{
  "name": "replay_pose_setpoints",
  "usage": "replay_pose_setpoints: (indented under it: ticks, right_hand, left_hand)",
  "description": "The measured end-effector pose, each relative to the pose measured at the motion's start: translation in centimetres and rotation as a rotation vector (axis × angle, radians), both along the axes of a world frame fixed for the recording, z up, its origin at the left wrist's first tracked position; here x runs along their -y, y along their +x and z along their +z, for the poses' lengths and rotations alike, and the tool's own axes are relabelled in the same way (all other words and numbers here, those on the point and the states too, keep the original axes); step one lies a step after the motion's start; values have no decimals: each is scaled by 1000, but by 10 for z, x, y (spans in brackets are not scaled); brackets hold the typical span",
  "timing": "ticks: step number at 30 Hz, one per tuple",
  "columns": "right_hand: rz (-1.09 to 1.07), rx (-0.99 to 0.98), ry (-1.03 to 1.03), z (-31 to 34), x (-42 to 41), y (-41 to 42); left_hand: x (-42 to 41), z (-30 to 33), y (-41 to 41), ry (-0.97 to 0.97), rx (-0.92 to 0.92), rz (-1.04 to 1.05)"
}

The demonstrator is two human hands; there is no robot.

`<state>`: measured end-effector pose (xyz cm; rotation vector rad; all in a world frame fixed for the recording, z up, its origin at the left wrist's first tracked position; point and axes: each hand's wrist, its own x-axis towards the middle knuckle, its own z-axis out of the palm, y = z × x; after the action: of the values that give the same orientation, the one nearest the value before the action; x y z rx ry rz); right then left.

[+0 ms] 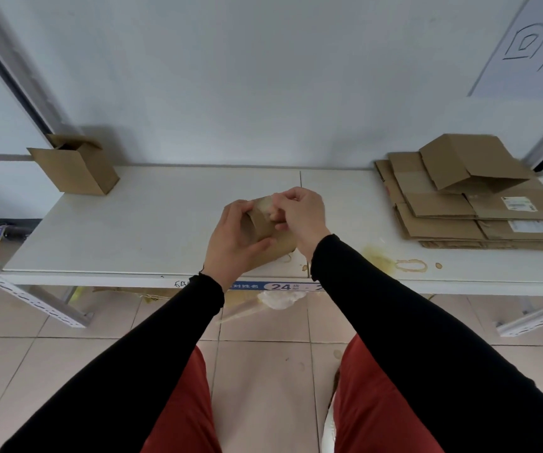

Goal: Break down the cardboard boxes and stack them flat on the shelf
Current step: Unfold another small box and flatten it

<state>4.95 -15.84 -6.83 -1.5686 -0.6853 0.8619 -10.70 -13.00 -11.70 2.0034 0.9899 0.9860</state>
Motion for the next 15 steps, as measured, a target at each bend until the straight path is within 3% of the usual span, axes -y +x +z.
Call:
replay_pose_setpoints:
  ticks: [5, 10, 12, 15]
  right_hand:
    - [-72, -109, -52, -7, 6, 36]
    - [-249, -288, 83, -2, 1, 52]
    - [-122, -113, 75, -5, 0, 50]
    - [167, 301, 34, -13, 1, 33]
  left_hand:
    - [-3, -14, -17, -36, -28, -12]
    - [-9, -17, -22, -48, -54, -13]
    - [-11, -19, -24, -60, -61, -6]
    - [-15, -21, -23, -96, -60, 0]
